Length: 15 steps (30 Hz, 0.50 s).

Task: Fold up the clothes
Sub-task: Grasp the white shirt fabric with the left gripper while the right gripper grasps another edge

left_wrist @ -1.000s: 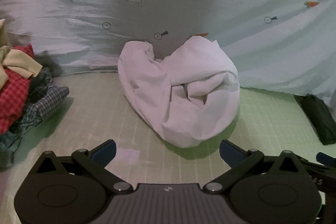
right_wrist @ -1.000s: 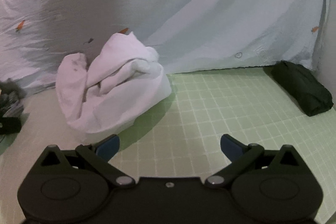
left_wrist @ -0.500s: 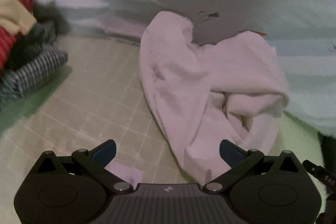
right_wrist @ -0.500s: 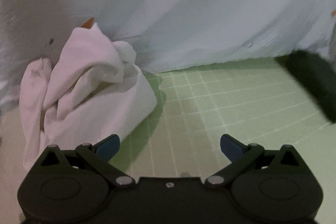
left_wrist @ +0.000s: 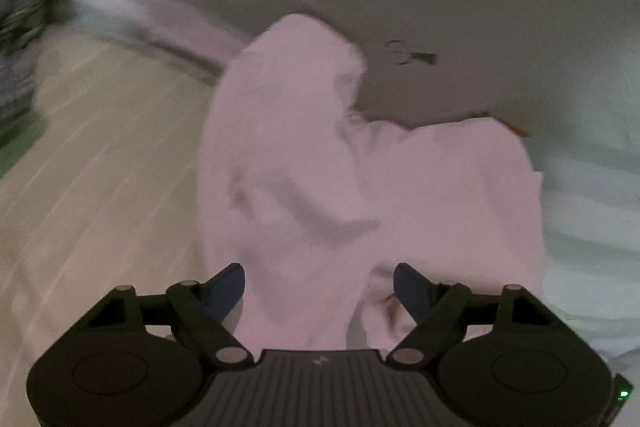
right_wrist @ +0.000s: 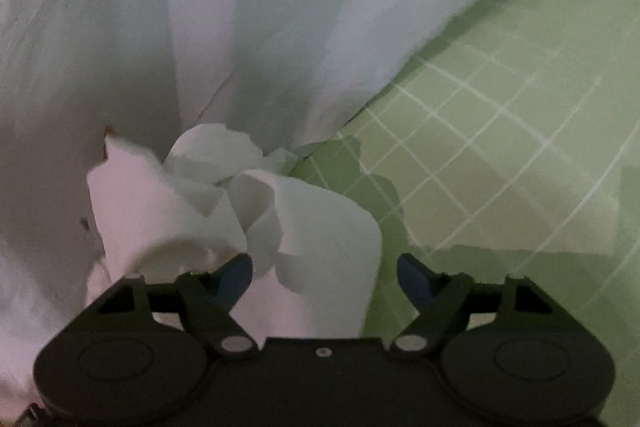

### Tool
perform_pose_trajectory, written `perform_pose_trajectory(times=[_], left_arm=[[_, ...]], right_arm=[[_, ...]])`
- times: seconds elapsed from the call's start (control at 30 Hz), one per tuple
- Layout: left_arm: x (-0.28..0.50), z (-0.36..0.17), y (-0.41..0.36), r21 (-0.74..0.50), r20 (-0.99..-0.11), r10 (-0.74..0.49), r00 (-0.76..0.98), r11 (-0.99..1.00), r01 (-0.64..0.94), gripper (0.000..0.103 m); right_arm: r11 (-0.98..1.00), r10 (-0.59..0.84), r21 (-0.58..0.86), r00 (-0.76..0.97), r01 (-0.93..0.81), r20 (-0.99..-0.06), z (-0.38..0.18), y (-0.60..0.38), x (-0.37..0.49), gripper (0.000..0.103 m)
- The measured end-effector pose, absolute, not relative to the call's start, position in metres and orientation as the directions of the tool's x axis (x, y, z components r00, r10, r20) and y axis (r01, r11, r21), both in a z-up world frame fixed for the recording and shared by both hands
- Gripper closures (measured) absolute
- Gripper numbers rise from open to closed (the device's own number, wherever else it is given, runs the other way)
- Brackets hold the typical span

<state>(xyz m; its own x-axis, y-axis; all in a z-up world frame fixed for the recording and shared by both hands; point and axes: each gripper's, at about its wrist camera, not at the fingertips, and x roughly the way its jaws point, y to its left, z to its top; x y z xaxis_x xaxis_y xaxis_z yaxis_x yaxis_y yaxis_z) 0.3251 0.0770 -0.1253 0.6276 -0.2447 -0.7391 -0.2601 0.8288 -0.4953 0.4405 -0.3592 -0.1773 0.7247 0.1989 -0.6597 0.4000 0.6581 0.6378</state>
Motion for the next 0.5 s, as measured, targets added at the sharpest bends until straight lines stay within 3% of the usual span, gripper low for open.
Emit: perform_pose_trajectory(times=[0.13, 0.3, 0.33, 0.4, 0.47, 0.5], left_arm=[[0.356, -0.134, 0.07, -0.499, -0.746, -0.256, 0.615, 0.827, -0.261, 0.031], [0.376, -0.148, 0.068, -0.505, -0.757, -0.264, 0.597, 0.817, -0.279, 0.054], [0.376, -0.15, 0.068, -0.498, -0.759, -0.257, 0.599, 0.821, -0.279, 0.058], [0.376, -0.152, 0.069, -0.485, -0.76, -0.242, 0.603, 0.829, -0.278, 0.081], [0.374, -0.154, 0.073, -0.486, -0.758, -0.234, 0.609, 0.826, -0.287, 0.089], [0.373, -0.154, 0.075, -0.49, -0.758, -0.231, 0.61, 0.819, -0.298, 0.093]], right_arm=[[0.607, 0.231, 0.667, 0.708, 0.432, -0.668, -0.192, -0.356, 0.449, 0.025], [0.536, 0.283, 0.72, 0.709, 0.442, -0.646, -0.203, -0.356, 0.457, 0.034], [0.527, 0.293, 0.728, 0.71, 0.438, -0.64, -0.204, -0.355, 0.457, 0.041], [0.522, 0.305, 0.738, 0.714, 0.428, -0.63, -0.204, -0.355, 0.459, 0.059], [0.542, 0.297, 0.73, 0.718, 0.416, -0.63, -0.201, -0.353, 0.459, 0.085], [0.552, 0.286, 0.726, 0.725, 0.41, -0.627, -0.197, -0.352, 0.457, 0.087]])
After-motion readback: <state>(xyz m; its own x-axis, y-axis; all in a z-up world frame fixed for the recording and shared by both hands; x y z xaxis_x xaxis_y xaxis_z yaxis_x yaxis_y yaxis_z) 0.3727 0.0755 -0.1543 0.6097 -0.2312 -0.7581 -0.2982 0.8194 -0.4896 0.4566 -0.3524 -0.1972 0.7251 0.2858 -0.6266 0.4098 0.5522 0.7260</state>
